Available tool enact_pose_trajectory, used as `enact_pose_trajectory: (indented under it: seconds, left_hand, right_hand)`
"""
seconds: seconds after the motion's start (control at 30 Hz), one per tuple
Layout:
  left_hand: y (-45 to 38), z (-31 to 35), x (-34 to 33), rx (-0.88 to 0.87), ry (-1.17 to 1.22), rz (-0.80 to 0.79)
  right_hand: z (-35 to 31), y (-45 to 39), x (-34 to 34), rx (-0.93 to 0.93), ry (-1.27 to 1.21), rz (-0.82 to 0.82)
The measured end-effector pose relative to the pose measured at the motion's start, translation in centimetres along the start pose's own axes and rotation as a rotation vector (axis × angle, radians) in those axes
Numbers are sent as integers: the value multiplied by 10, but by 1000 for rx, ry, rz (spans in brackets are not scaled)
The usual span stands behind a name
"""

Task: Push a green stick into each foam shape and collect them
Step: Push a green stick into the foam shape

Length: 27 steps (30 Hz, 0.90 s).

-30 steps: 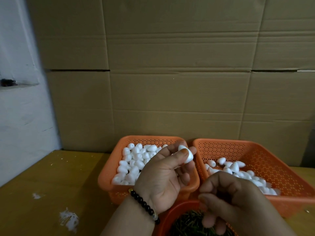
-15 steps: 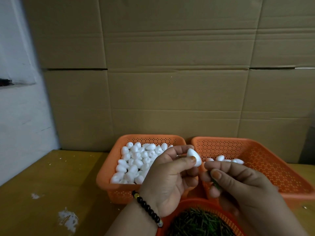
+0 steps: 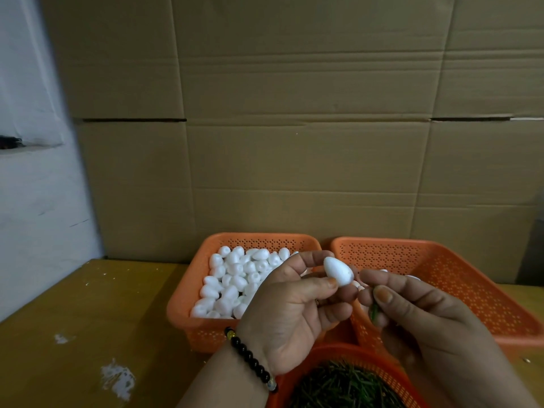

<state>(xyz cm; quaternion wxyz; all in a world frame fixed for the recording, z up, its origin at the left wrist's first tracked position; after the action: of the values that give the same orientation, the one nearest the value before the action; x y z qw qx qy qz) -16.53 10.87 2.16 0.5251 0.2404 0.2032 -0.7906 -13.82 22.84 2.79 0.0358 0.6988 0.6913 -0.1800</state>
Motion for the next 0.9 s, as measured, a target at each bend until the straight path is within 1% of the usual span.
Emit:
enact_pose_trajectory:
  seconds: [0.17, 0.37, 0.5, 0.7, 0.8, 0.87, 0.9]
  left_hand:
    - [-2, 0, 1, -4, 38, 31]
    - [-2, -1, 3, 9, 74, 72]
    - [-3, -2, 6, 24, 102, 107]
    - [-3, -3, 4, 35, 123, 71]
    - [-4, -1, 4, -29, 38, 84]
    - [-3, 2, 6, -117, -72, 123]
    - [-3, 6, 9, -188, -172, 165]
  right_hand:
    - [-2, -1, 5, 13, -60, 59]
    - [-2, 0, 7, 18, 13, 97]
    - [-2, 0, 5, 15, 11, 81]
    - [0, 1, 7, 7, -2, 105]
    - [0, 0, 9, 28, 0, 118]
    - [-1, 0, 9, 57, 4, 128]
    - [-2, 0, 9, 70, 0, 127]
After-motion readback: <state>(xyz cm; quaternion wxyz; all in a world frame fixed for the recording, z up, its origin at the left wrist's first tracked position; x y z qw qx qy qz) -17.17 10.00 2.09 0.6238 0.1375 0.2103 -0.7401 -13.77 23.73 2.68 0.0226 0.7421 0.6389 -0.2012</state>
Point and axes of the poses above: each hand's wrist, its own y-axis away from the middle knuckle, its own x-axis out of the back of the hand, z = x × y, the point moved 8 cm from there along -y, towards the middle knuckle, and after that the axes turned 6 degrees about z, right-handed, at the moved point
